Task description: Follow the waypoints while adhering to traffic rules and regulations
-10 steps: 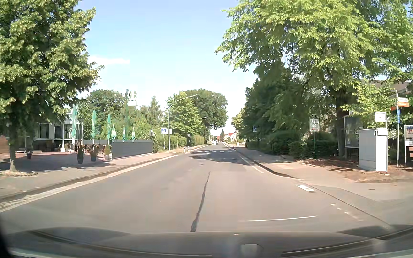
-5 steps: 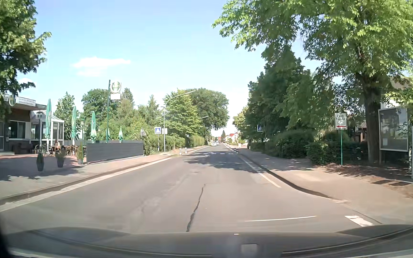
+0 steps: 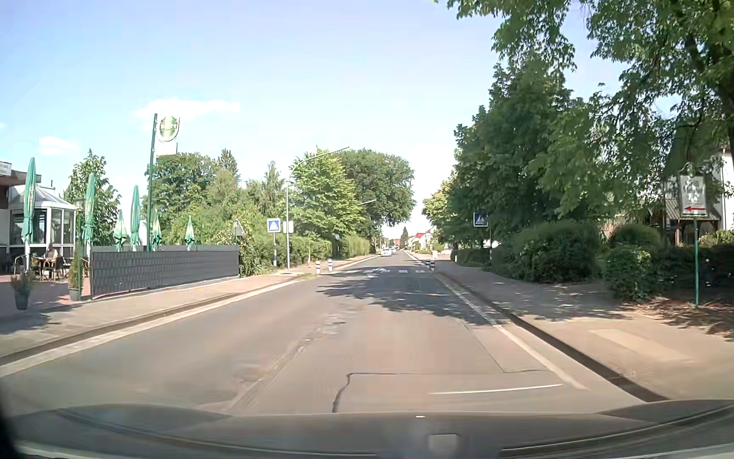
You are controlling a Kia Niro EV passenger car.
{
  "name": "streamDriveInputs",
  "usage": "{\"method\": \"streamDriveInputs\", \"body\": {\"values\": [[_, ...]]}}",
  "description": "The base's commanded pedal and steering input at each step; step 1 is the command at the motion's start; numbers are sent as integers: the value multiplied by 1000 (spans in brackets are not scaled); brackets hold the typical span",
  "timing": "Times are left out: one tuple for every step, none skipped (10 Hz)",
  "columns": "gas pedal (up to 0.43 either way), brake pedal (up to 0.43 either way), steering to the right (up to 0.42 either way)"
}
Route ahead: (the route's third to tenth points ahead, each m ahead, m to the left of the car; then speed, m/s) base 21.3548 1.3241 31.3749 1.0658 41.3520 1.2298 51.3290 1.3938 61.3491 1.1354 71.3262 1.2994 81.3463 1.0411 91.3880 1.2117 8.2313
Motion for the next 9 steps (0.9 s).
{"method": "streamDriveInputs", "body": {"values": [[138, 6, -9], [138, 6, -3], [138, 6, -3], [138, 6, -3], [138, 6, 0], [138, 6, 3], [138, 6, 3], [138, 6, 2], [138, 6, 1]]}}
